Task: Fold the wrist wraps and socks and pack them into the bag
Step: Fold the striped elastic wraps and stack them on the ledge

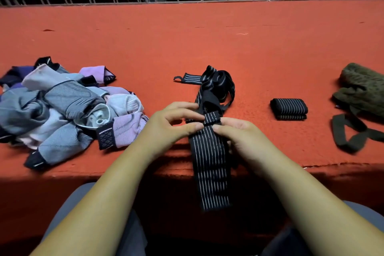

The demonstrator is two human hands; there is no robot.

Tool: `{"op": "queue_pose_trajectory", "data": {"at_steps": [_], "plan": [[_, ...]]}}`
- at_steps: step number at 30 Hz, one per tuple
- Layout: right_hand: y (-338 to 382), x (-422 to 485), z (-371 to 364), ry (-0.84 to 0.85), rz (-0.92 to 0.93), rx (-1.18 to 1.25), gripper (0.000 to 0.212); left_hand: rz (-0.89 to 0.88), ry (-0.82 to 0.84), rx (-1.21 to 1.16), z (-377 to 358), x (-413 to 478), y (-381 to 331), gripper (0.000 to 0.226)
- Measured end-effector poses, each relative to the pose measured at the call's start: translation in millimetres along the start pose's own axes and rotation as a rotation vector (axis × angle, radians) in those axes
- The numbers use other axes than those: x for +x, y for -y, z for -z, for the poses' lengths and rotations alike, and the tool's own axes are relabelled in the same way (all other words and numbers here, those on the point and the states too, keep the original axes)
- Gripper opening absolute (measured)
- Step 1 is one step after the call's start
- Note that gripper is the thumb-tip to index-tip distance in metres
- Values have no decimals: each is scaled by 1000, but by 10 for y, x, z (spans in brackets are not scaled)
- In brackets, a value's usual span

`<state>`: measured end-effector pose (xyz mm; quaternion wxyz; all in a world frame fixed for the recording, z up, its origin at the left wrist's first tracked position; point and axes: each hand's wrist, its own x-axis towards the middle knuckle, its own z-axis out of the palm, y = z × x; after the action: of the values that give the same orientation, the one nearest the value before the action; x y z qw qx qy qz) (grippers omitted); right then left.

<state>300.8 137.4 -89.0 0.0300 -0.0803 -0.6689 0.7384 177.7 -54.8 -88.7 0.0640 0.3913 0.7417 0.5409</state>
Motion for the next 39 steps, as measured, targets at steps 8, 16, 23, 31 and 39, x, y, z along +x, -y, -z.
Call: {"op": "queue_pose_trajectory", "data": {"at_steps": [8, 16, 23, 31, 39], "plan": [[2, -27, 54, 34, -34, -119, 24, -152, -220, 355, -139, 17, 68, 7], [147, -193, 141, 199, -168, -243, 36, 64, -420, -20, 58, 111, 147, 12], [-15, 0, 59, 64, -90, -162, 21, 6, -403, -19, -78, 79, -29, 11], [-26, 63, 16, -52, -51, -102, 20, -139, -297, 259, -68, -20, -133, 10], [17, -34, 6, -62, -68, -168, 29, -162, -452, 392, -64, 8, -127, 9]]}}
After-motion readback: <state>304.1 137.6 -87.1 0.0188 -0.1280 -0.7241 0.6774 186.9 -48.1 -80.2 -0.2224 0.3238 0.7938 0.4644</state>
